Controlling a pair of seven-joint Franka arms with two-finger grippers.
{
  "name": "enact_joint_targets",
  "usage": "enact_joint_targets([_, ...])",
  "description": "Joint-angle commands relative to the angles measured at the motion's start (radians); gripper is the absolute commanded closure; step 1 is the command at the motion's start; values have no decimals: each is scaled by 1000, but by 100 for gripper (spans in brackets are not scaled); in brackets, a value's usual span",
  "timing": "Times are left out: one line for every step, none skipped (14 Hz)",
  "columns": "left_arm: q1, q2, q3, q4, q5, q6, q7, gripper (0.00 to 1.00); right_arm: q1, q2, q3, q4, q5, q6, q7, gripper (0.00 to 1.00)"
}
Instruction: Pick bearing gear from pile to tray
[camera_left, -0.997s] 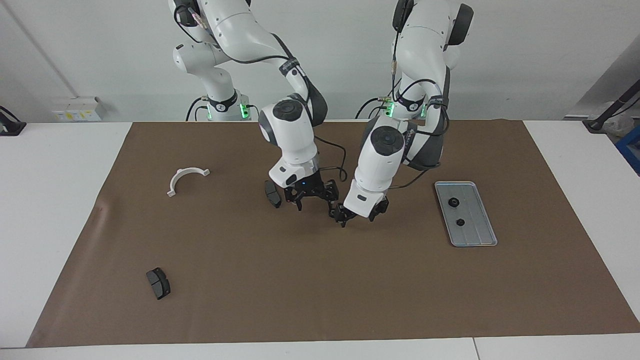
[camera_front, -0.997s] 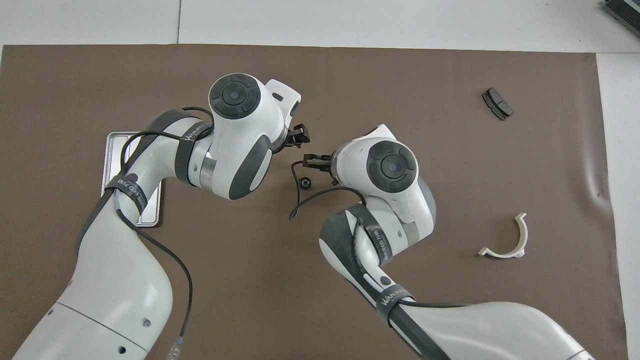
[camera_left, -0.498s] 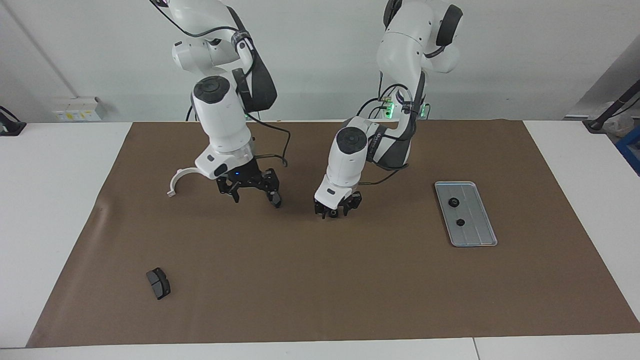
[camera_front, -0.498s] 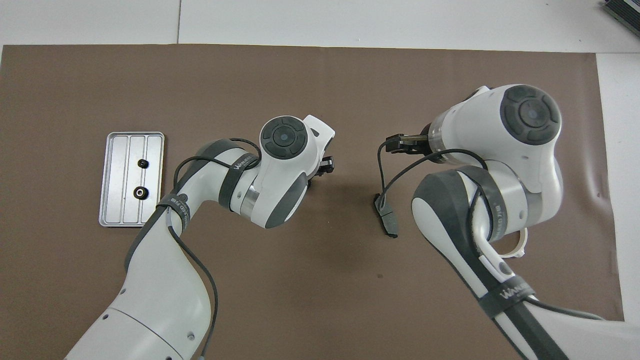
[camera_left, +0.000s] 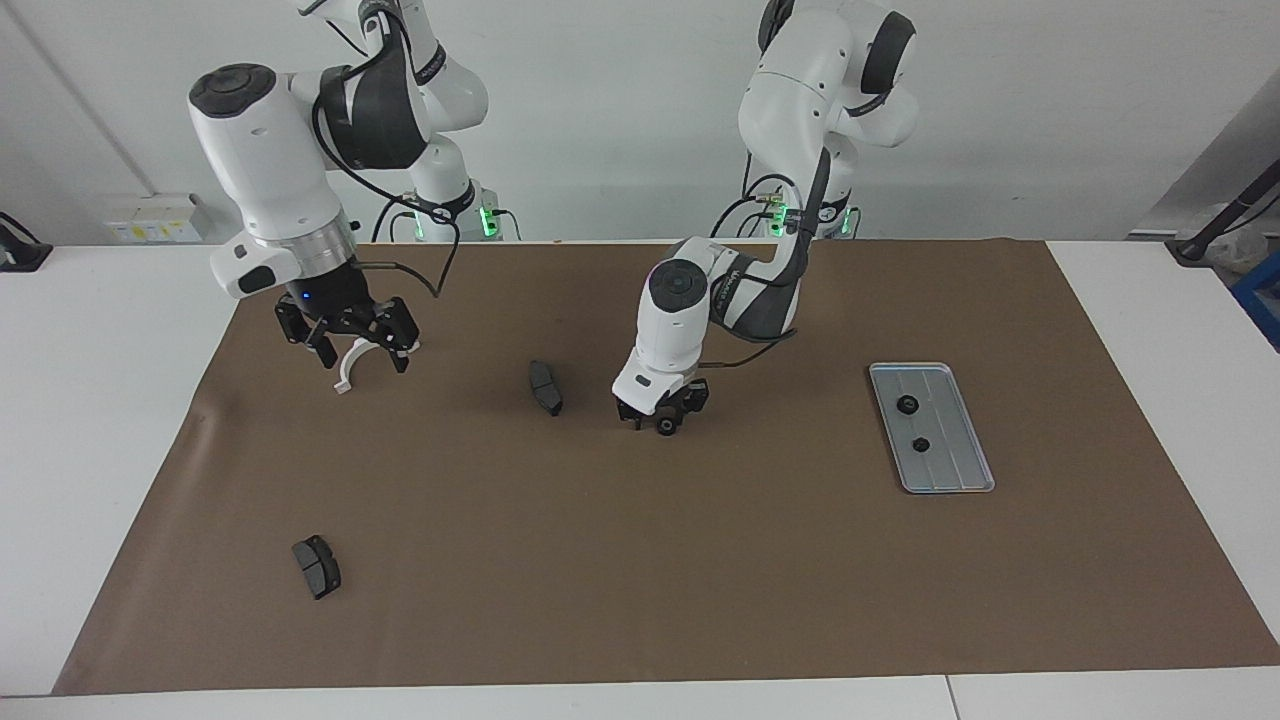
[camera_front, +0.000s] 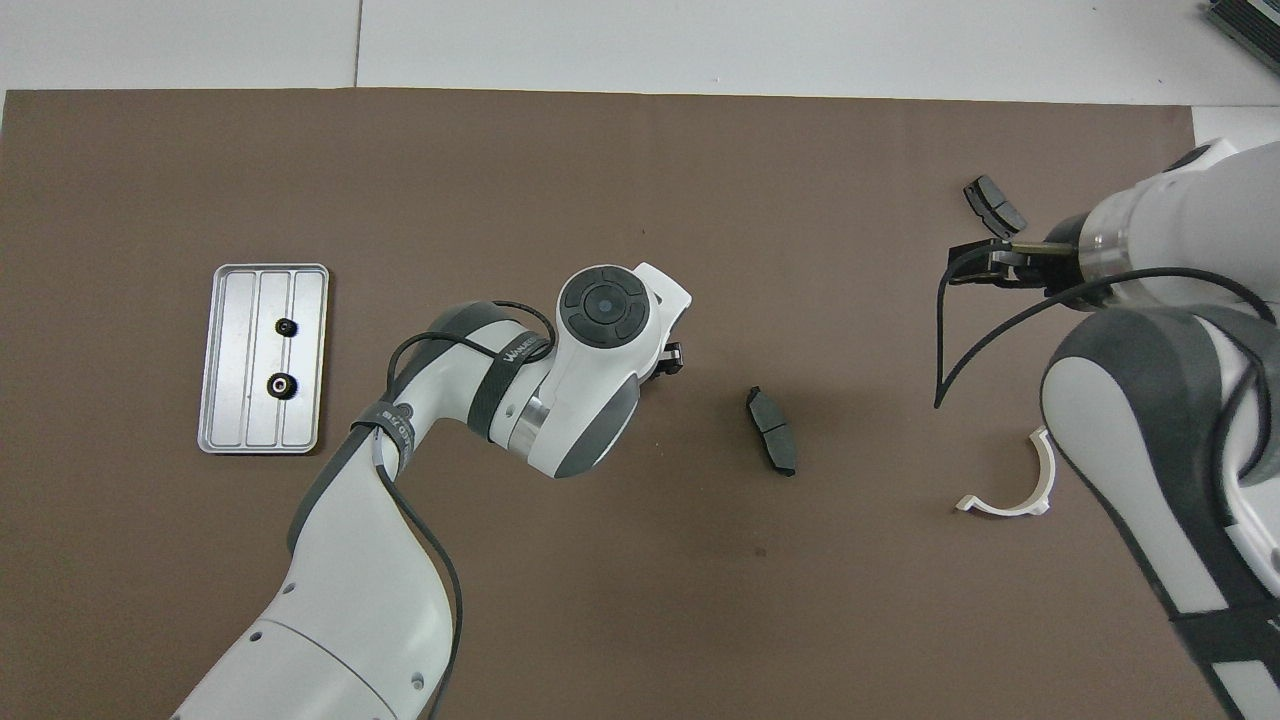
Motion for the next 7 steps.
enact_joint_targets([-11,2,17,-4,19,-21,-11,41,-37,-30,15,48,-7,-106,-11,0])
enact_joint_targets([-8,2,17,-5,19,-22,-10,49,-42,-30,14,82,-7,-154,-18,0])
enact_joint_targets([-6,2,17,-7,19,-24,-7,59,-47,-30,6,113,-9,-201,-50,0])
enact_joint_targets([-3,2,15,-5,19,-24,-4,69,-37,-32,-23,137,-13,-243,-90,0])
enact_joint_targets([-1,2,16,-5,19,-27,-2,81,-39,-36,-43,162,-15,-277,-124,0])
enact_joint_targets([2,2,17,-4,19,-27,1,91,-39,-46,-54,182,-16,-315,-150,0])
enact_joint_targets([9,1,17,3,19,-28,2,100,-39,-50,-60,200,-16,-370,-161,0])
